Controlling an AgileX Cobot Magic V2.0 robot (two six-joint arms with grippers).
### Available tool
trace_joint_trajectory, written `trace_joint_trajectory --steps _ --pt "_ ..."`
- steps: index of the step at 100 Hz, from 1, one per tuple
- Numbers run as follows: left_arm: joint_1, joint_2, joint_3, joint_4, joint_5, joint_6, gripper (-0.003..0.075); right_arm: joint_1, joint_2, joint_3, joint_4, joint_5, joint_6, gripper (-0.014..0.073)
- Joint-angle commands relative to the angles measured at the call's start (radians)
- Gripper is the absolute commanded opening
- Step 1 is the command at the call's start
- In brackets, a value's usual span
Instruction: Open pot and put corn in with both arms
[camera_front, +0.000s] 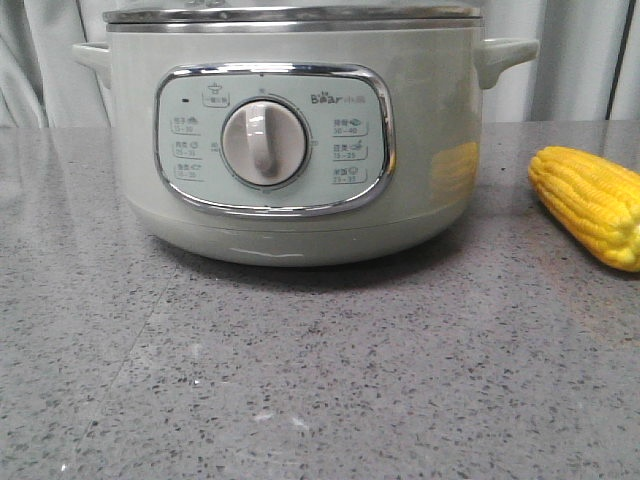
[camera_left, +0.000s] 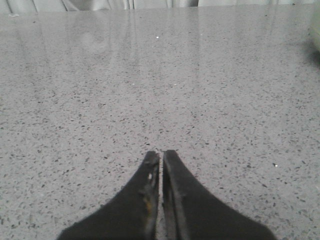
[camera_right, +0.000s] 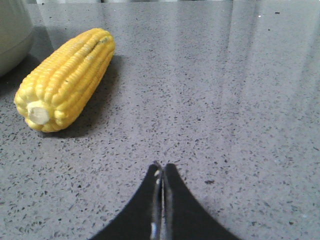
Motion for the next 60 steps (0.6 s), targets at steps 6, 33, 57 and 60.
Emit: trace_joint_trajectory --steps 6,33,57,60 --pt "0.002 -0.030 0.024 0.036 -0.053 -0.009 -0.0020 0.003 -0.021 0.018 0.000 -0.019 -0.003 -0.0064" --pt "0.002 -0.030 0.024 0.036 -0.091 -0.009 -0.0020 0.003 -0.021 0.018 0.000 -0.077 -0.003 -0.0064" --pt "0.002 -0.028 0.024 0.036 -0.246 -0.009 -0.0020 0.003 -0.021 0.018 0.006 -0.188 -0.003 -0.0064" --pt "0.002 -0.028 0.024 0.036 -0.269 -0.009 -0.0020 0.003 -0.021 0.018 0.017 -0.204 -0.003 -0.0064"
